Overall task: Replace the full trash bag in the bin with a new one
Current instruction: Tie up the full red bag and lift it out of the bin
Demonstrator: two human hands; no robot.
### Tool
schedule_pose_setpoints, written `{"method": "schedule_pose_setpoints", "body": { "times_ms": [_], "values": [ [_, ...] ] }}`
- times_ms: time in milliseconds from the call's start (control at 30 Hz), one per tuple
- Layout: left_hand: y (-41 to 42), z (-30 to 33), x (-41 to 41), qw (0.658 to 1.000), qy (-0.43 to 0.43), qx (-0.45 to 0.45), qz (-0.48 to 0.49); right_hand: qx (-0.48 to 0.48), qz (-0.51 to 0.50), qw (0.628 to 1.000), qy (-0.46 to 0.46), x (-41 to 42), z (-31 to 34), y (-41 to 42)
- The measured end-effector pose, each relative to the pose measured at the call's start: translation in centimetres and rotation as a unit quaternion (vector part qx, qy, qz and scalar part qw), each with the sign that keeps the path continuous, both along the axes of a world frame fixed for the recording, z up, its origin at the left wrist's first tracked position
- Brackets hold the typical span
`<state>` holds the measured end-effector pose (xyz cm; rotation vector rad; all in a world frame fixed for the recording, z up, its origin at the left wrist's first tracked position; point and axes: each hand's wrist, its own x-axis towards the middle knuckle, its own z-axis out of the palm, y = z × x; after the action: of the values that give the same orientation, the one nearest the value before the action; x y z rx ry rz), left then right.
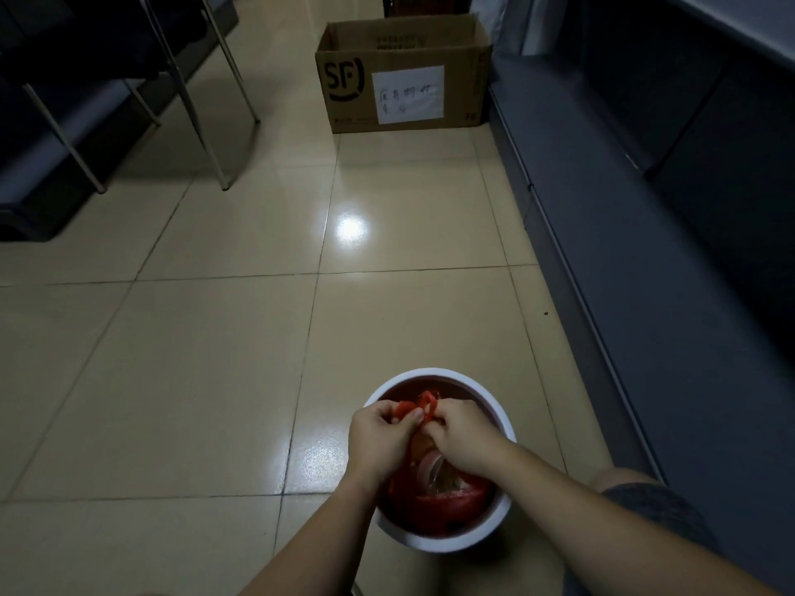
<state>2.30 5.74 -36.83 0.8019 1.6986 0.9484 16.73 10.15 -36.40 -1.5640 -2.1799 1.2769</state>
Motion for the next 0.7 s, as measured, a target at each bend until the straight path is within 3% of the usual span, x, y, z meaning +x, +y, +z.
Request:
{"method": "schedule_pose_setpoints", "body": {
  "times_ms": [67, 133, 267, 400, 533, 700],
  "values": [
    [0.2, 0.1, -0.2, 0.999, 0.016, -0.028, 0.019, 0.000, -0.071, 0.997, 0.040, 0.0, -0.1, -0.5],
    [0.4, 0.1, -0.5, 0.997, -0.027, -0.066, 0.033, -0.004, -0.113, 0.991, 0.074, 0.1, -0.2, -0.9],
    [0.5, 0.0, -1.1, 0.988, -0.101, -0.104, 0.045, 0.083, -0.053, 0.995, 0.034, -0.2, -1.3, -1.2],
    [0.5, 0.7, -1.7, 0.996, -0.039, -0.077, -0.023, 0.119, -0.042, 0.992, 0.028, -0.8, -2.3, -1.2],
    [0.7, 1.0, -2.1, 0.992, 0.079, -0.023, -0.091, 0.023, -0.060, 0.997, 0.041, -1.0, -1.1, -1.1],
    [0.5, 0.8, -1.3, 0.987, 0.119, 0.004, -0.107, -0.101, -0.088, 0.988, 0.080, -0.5, -0.1, -0.8]
  ]
}}
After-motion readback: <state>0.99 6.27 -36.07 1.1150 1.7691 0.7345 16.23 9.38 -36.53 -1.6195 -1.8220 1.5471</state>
